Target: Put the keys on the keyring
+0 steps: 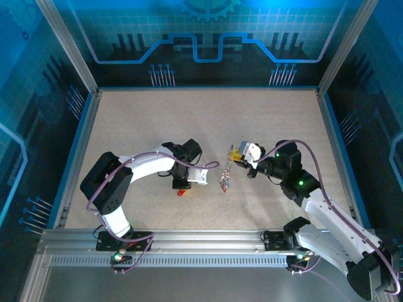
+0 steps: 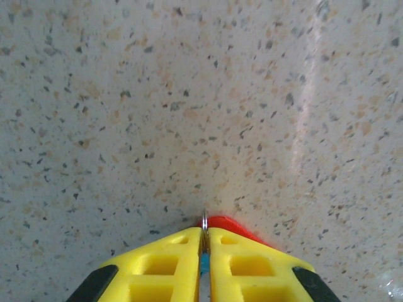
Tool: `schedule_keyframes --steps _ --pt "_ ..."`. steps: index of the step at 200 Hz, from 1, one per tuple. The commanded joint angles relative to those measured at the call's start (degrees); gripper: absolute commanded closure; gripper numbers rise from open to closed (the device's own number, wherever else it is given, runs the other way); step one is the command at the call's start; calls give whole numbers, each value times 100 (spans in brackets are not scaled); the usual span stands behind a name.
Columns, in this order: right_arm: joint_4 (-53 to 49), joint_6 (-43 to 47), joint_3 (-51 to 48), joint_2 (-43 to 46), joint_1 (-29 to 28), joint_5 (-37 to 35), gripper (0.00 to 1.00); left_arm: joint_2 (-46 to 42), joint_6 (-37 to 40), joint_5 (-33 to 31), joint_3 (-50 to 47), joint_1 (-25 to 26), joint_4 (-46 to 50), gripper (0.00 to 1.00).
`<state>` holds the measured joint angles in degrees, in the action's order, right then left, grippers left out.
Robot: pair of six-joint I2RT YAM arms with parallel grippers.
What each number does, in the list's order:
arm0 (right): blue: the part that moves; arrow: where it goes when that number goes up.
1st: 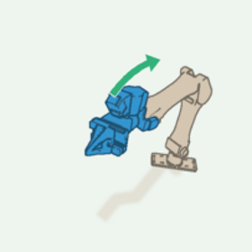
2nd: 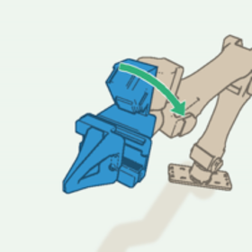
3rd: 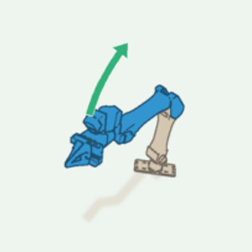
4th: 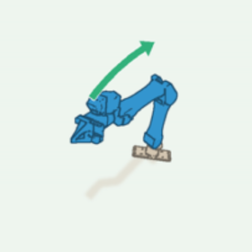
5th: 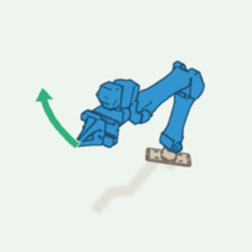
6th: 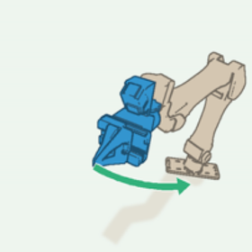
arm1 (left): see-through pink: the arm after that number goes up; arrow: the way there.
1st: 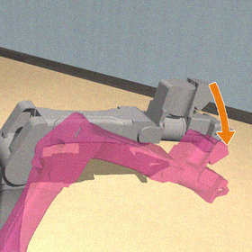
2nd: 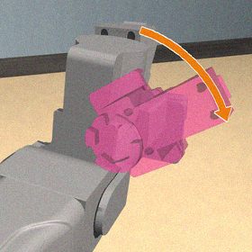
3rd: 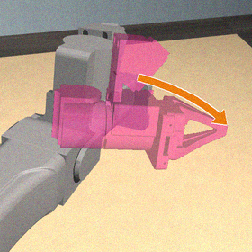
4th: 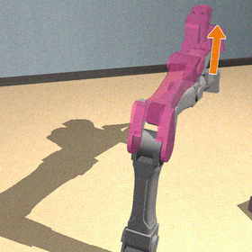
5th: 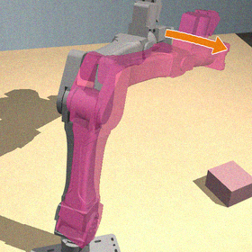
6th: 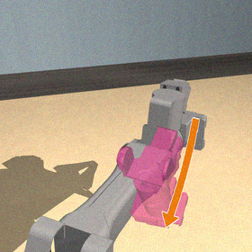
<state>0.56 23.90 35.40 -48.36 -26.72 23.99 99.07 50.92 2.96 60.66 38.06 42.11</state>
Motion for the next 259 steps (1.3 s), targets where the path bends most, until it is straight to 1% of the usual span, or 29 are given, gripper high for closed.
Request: schedule_keyframes --steps 1,24,37,45,66,87,103,117,131,140,164,183,196,235,259 --pt "115 71 125 90 -63 0 100 -102 -95 396 48 31 -84 84" --pt "103 88 133 83 -66 1 100 -155 -232 463 7 29 -128 77" --pt "94 96 134 74 -69 9 100 -303 -299 662 -7 0 -125 71" --pt "85 104 134 72 -69 9 100 -458 -374 822 -27 -37 -179 70" --pt "54 123 135 72 -66 16 100 -1076 -567 1201 -168 -241 -356 69" --pt "128 141 86 129 -79 83 100 -1957 -635 1296 -438 -458 -679 60" --pt "299 166 -9 181 -90 240 100 -2736 -667 1513 -716 -626 -1131 55" --pt "567 155 -130 237 -100 490 100 -3352 -752 1801 -969 -713 -1659 52" --pt "707 190 -178 240 -138 707 100 -3823 -761 2312 -1215 -723 -2344 50" --pt "724 248 -174 222 -161 833 100 -3981 -809 2688 -1356 -717 -2869 50" --pt "792 326 -157 189 -260 1006 100 -3903 -1432 3280 -1791 -695 -4678 51" --pt "762 375 -138 180 -281 1112 100 -3551 -1757 3744 -1943 -686 -5596 52" --pt "762 404 -158 193 -288 1211 100 -3316 -1827 3911 -1927 -655 -5845 54" --pt "675 465 -124 87 -330 1339 100 -2908 -1797 3792 -1990 -386 -6672 55" --pt "587 512 -69 20 -358 1335 100 -2782 -1795 3993 -1902 -317 -6752 59"
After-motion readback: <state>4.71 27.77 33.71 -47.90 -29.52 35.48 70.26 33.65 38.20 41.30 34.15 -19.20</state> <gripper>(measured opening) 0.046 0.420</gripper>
